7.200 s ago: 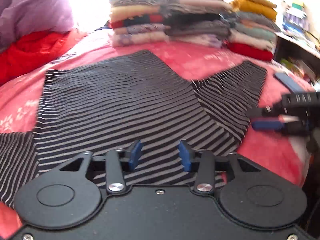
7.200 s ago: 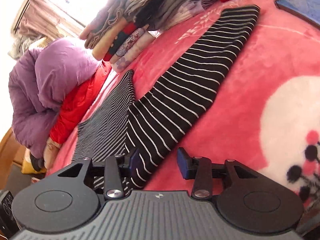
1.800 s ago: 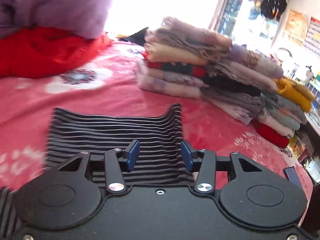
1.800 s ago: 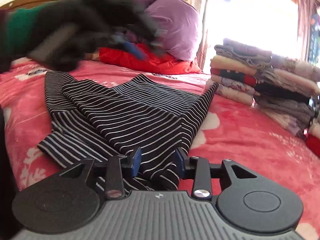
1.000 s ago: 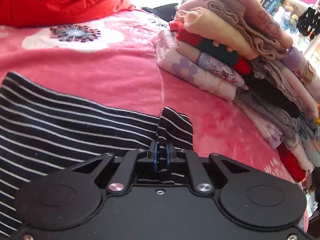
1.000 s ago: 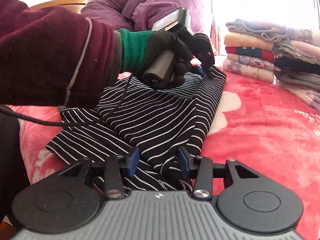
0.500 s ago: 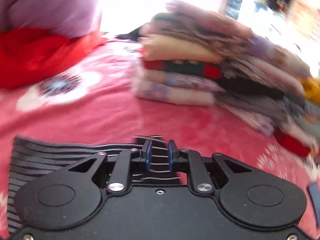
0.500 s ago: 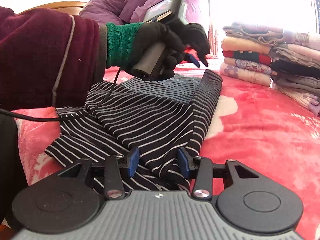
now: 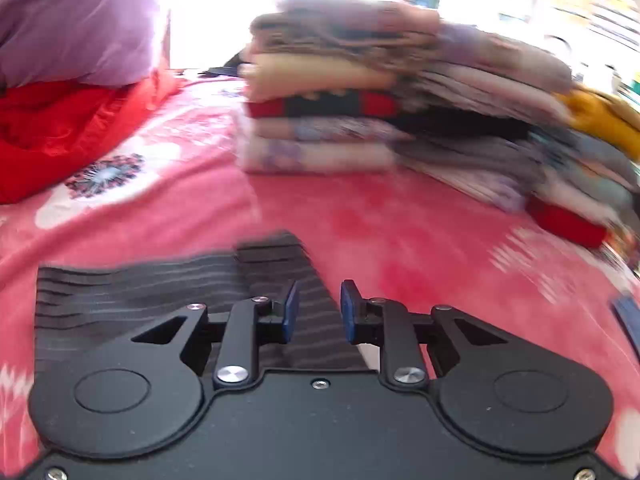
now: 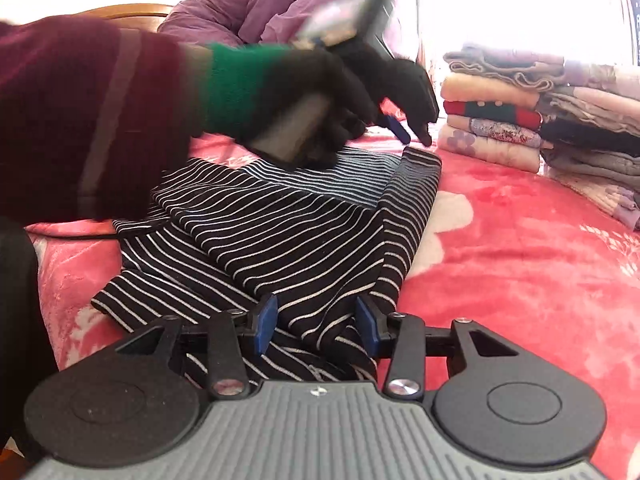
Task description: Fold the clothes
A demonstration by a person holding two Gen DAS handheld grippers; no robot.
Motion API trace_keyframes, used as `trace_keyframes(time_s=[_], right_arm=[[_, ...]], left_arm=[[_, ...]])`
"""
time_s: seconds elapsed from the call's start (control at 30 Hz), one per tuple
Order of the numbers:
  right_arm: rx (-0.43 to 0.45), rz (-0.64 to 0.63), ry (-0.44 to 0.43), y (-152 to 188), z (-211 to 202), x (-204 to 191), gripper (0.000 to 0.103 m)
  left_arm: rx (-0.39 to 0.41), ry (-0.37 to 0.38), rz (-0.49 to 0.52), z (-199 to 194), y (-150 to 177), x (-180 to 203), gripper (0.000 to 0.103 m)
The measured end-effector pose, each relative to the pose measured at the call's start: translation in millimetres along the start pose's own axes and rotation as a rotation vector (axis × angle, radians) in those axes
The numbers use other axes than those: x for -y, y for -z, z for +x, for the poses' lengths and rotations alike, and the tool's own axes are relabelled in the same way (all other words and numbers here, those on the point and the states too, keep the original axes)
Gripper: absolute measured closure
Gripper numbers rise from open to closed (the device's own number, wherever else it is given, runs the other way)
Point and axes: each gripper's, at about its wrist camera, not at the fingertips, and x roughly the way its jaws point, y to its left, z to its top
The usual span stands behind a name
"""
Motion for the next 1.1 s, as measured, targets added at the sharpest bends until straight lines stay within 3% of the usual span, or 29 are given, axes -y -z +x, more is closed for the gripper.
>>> trace_keyframes(time_s=[0.03, 0.17, 0.23, 0.33, 0.4, 0.47, 0.57, 0.67, 0.8, 0.9, 1.0, 1.1], right_arm=[[-0.004, -0.006, 0.001, 0.9, 0.3, -1.0, 0.059], [-0.015, -0.018, 0.006, 3.2, 1.0, -4.1, 0.058], [-0.023, -0.025, 0.012, 4.6, 1.5, -5.9, 0.058], [-0.021, -0.037, 0.024, 5.9, -0.8, -9.3, 0.058], [-0.002, -0.041, 0.029, 5.9, -6.5, -11.5, 0.058], [-0.010, -0.052, 0.028, 6.8, -6.2, -14.0, 0.058], [-0.049, -0.056, 0.025, 10.9, -1.2, -16.0, 0.054], [-0.036, -0.048, 0.028, 9.5, -7.2, -16.3, 0.054], [-0.031, -0.051, -0.009, 8.4, -20.8, -23.1, 0.056], [-0.067, 0.029, -0.019, 10.2, -35.7, -11.7, 0.058], [-0.070, 0.063, 0.026, 14.1, -53.1, 3.0, 0.059], [-0.042, 0.114, 0.074, 15.4, -61.1, 17.0, 0.060]], left_arm=[[-0.014, 0.019, 0.007, -6.8, 9.4, 4.3, 0.084], [-0.148, -0.057, 0.051, 18.4, 47.1, 10.6, 0.084], [-0.094, -0.048, 0.016, 5.5, 51.9, 7.4, 0.083], [-0.006, 0.025, -0.050, -30.3, 56.0, 10.5, 0.079], [-0.021, 0.020, -0.054, -33.0, 67.1, 16.4, 0.079], [-0.093, -0.001, -0.052, -15.4, 79.7, 17.6, 0.079], [-0.064, -0.037, -0.009, -25.1, 75.6, 24.9, 0.077], [-0.007, 0.011, -0.005, -53.8, 69.0, 37.3, 0.077], [-0.051, 0.047, 0.022, -60.9, 89.9, 49.0, 0.077], [-0.107, 0.018, 0.051, -54.6, 109.2, 54.6, 0.077], [-0.052, 0.008, 0.065, -75.1, 114.9, 63.9, 0.077], [-0.073, 0.026, 0.056, -76.7, 126.9, 67.6, 0.076]])
